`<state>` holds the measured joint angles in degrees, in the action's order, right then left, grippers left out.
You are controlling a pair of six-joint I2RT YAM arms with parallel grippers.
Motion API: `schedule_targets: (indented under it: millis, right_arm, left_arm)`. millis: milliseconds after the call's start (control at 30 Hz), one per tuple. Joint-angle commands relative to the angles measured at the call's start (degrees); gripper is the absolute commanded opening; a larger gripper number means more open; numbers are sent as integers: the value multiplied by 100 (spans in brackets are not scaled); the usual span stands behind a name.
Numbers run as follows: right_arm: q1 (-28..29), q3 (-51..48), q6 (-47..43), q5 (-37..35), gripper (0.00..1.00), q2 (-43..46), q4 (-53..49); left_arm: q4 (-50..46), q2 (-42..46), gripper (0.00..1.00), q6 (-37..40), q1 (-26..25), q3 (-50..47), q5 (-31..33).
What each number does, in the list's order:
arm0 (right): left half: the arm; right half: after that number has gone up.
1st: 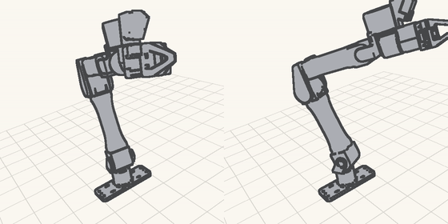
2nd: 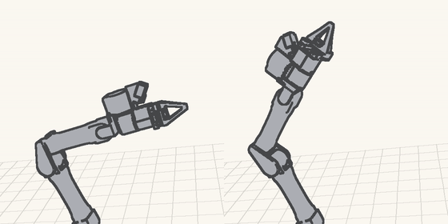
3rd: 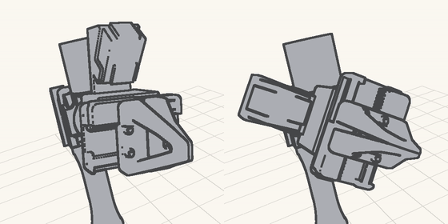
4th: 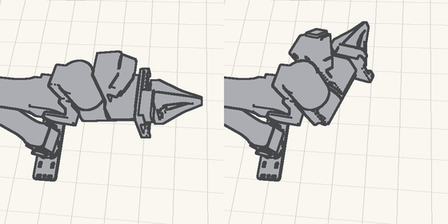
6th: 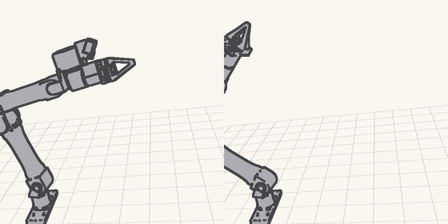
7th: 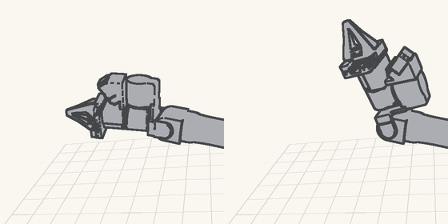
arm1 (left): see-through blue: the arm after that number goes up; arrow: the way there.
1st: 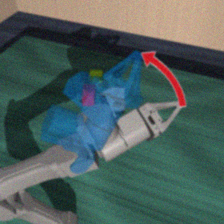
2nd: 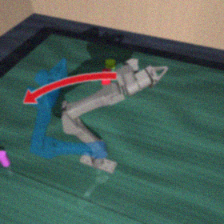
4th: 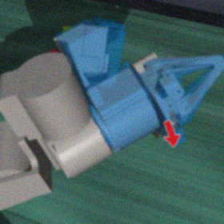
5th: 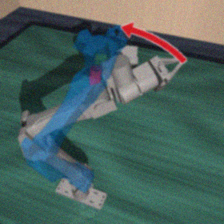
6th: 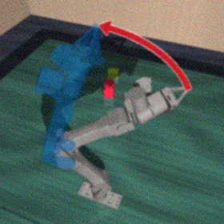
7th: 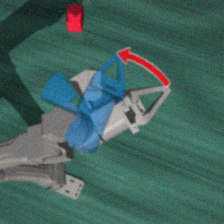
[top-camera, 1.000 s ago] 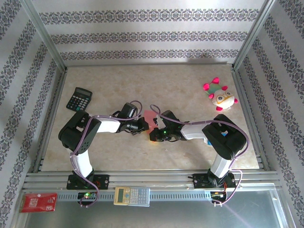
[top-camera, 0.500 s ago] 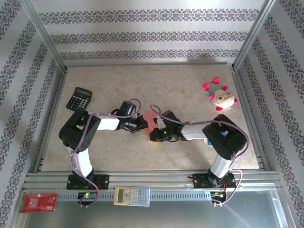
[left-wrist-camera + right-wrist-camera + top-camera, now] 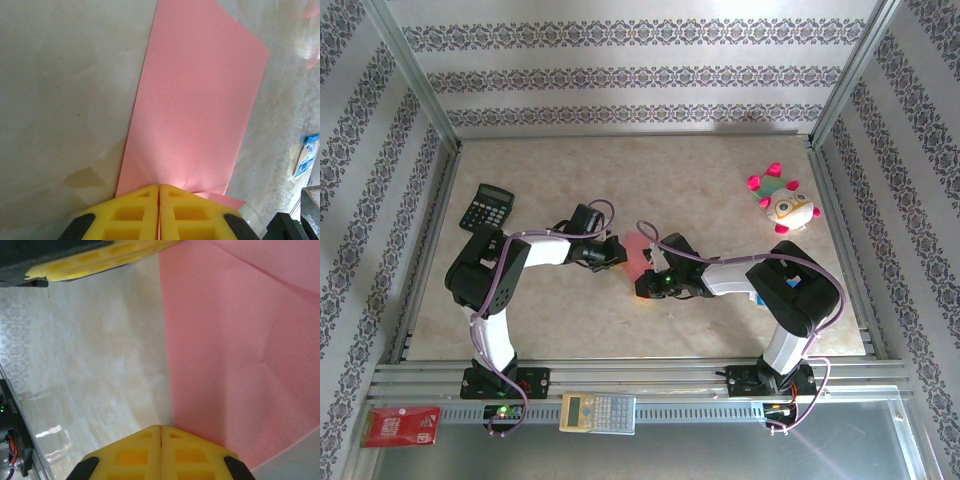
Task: Fold a paper plane with a square sheet of paper (pick it up from the middle)
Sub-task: Third fold the triangle at the center of the table.
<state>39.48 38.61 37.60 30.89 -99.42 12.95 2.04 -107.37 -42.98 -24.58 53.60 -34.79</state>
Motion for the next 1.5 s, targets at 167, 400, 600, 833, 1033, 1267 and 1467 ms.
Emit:
schedule_targets:
  millis: [167,400,600,833,1033,1267,1467]
  right_arm:
    - [-44,-468,-159,-441,0,-260,-1198]
    - [-52,-381,-254,-332,0,-210,-1198]
    - [-53,-295,-280,-303,0,-289,-1196]
    - [-68,-254,-285,-290,0,-206,-1232]
    - [-77,-44,-264,-18,0,-45,-1287]
    - [-110,-192,-9,316,0,-41,-1122]
    - [-40,-559,116,347,0,95,-939]
  left_arm:
    - [-424,-178,12,302,488,283,649]
    - [52,729,13,-161,161,-213,311]
    - [660,888,14,-619,-328,-526,86]
    - [363,114,13,-277,-414,-46,181]
    - [177,-293,9,-24,-405,-102,337]
    - [3,-457,4,144,-376,-314,636]
    - [-31,-595,0,244,-340,-396,735]
